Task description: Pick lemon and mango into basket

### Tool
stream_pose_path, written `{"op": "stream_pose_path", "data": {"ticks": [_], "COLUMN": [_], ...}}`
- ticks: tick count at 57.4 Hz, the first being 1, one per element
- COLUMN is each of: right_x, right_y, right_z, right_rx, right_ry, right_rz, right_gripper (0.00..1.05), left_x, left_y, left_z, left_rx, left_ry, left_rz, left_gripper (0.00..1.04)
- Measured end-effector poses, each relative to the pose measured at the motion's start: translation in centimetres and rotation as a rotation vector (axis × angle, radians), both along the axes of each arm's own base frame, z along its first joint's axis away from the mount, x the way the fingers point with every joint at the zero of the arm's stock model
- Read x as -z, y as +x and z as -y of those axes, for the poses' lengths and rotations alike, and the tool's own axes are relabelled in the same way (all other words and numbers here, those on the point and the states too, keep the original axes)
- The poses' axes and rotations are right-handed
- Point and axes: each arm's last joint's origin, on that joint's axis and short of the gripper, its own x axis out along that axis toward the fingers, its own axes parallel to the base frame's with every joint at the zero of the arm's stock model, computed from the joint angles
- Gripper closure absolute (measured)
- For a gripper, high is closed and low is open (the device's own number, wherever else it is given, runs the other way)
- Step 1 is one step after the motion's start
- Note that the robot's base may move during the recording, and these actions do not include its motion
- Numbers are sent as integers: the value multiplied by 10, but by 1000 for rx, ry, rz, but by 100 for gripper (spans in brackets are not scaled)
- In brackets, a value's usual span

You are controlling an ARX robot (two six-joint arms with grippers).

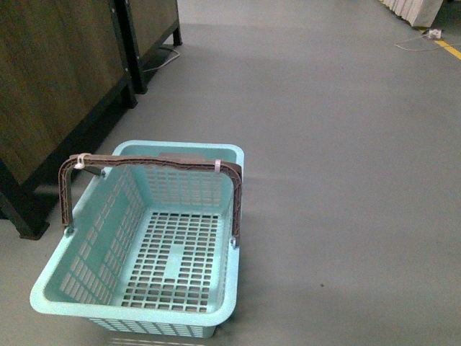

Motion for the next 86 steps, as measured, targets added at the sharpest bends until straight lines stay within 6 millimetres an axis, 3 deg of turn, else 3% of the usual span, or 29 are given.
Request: {"op": "stream_pose_path", "data": {"ticks": [28, 35, 41, 49, 56, 61, 69, 75, 86], "right_x": [0, 0, 0, 0, 0, 0, 0, 0, 0], "right_y": [0, 0, 0, 0, 0, 0, 0, 0, 0], "right_z": [0, 0, 0, 0, 0, 0, 0, 0, 0], "right_rx": [0, 0, 0, 0, 0, 0, 0, 0, 0], "right_ry": [0, 0, 0, 0, 0, 0, 0, 0, 0], "right_rz": [0, 0, 0, 0, 0, 0, 0, 0, 0], "right_gripper": [9, 9, 9, 9, 9, 9, 9, 9, 9], "left_x": [0, 4, 0, -17, -17, -4, 24, 48, 60], "left_y": [0, 10, 21, 69, 115, 150, 184, 220, 272], "left_z": [0, 1, 1, -6, -3, 5, 21, 46, 86], "left_rx": [-8, -140, -132, -68, -33, -71, -151, -210, -210], "left_ry": [-3, -159, -251, -542, -771, -932, -1089, -1198, -1294], "left_rz": [-7, -299, -308, -323, -350, -397, -493, -565, -598], "left_gripper": [7, 7, 7, 7, 7, 7, 7, 7, 7]}}
